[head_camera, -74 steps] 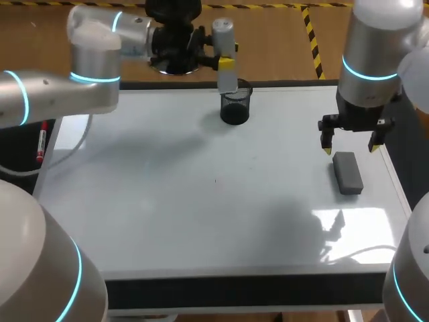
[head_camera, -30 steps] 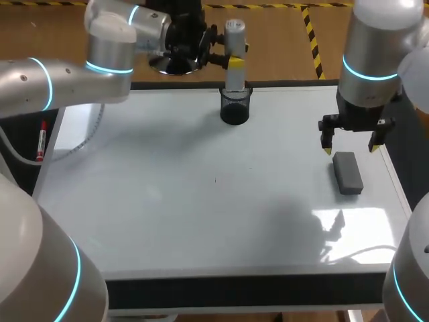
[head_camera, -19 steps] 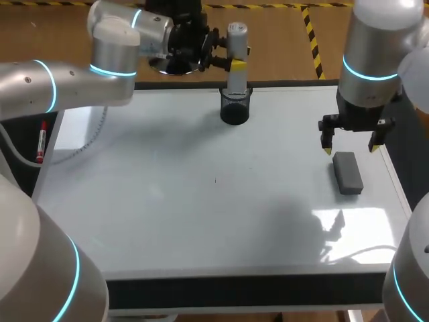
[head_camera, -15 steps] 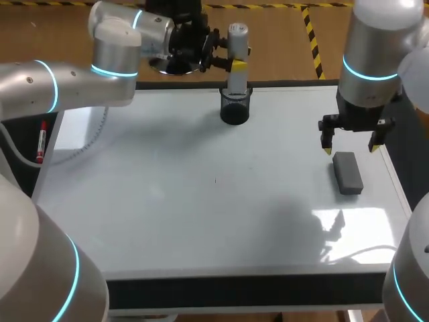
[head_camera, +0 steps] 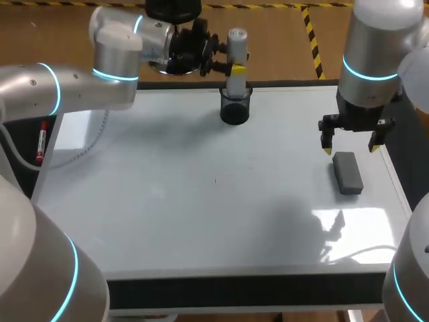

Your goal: Pick up the inspection probe, press it on each red-marked spot on the whiteboard one by one, put down the probe, pick up the eraser, and wipe off all the red marks.

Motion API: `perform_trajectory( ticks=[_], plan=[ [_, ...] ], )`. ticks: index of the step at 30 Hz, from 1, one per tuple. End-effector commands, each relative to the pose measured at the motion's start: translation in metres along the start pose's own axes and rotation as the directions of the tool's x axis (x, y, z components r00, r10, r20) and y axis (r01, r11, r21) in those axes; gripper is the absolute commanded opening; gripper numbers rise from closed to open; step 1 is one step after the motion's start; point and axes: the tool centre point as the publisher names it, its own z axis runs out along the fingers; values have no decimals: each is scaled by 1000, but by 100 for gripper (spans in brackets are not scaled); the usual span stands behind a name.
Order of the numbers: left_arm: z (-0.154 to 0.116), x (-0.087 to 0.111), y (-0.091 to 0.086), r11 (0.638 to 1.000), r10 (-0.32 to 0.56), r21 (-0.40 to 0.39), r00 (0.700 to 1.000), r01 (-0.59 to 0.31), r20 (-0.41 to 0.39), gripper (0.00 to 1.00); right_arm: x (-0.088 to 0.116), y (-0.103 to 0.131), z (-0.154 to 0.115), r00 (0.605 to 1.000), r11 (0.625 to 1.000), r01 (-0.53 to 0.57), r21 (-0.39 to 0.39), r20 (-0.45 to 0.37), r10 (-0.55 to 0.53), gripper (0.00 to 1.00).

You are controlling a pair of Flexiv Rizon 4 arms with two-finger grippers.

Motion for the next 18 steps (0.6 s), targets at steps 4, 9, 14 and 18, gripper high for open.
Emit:
perform_trajectory(
  ticks=[4,9,14,18],
  plan=[
    [0,-2,6,1000,7,-1,1000,-7,-1,0,-1,0,-1,1000,1000,1,-1,-1,-1,100],
    [0,-3,11,1000,6,7,1000,-6,-4,0,-1,0,-1,1000,1000,1,-1,-1,-1,100],
    [1,-2,21,1000,-10,6,1000,10,2,0,-1,0,-1,1000,1000,1,-1,-1,-1,100],
    [2,-2,29,1000,-20,2,1000,20,4,0,-1,0,-1,1000,1000,1,-1,-1,-1,100]
  ],
)
